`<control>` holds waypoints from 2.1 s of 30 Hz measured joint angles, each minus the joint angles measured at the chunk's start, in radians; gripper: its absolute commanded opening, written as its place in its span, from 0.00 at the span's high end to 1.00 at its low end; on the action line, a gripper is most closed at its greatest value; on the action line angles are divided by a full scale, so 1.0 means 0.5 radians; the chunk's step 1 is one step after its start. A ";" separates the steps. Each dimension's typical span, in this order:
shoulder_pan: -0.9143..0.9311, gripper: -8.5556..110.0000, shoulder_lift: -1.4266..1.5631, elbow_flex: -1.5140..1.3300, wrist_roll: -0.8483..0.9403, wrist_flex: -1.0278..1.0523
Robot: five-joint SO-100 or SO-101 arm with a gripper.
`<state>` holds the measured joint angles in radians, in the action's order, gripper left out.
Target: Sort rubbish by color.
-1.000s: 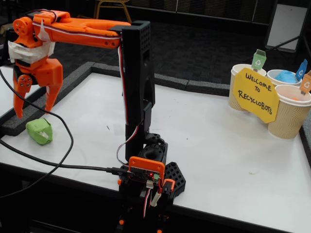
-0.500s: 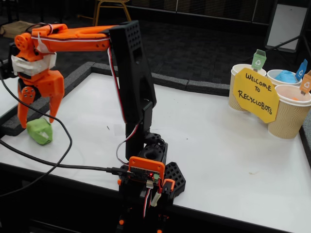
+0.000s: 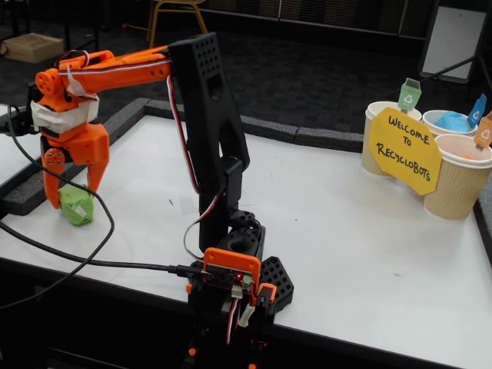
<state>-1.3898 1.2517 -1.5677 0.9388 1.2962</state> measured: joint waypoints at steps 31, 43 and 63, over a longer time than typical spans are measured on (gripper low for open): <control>0.503 0.93 1.301 0.000 -0.690 0.595; 1.049 0.93 2.353 -0.531 -0.795 0.742; 2.706 0.93 3.550 -0.859 -0.850 0.742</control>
<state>-0.0368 3.0265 -1.9972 0.5139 1.6674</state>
